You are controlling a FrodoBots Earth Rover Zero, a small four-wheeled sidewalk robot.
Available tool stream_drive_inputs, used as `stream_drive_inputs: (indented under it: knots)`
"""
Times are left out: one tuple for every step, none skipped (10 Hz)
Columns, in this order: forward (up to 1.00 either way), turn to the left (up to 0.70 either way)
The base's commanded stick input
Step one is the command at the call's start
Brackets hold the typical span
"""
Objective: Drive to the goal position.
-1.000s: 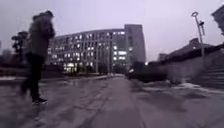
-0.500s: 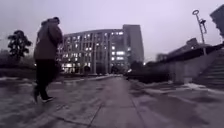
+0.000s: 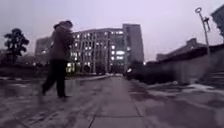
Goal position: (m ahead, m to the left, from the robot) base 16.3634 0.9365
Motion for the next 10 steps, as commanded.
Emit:
stream_drive_inputs:
  knots:
    - [1.0, 0.0]
    - [1.0, 0.0]
    - [1.0, 0.0]
    - [1.0, 0.0]
    - [1.0, 0.0]
    - [1.0, 0.0]
    - [1.0, 0.0]
    - [1.0, 0.0]
    - [1.0, 0.0]
    - [1.0, 0.0]
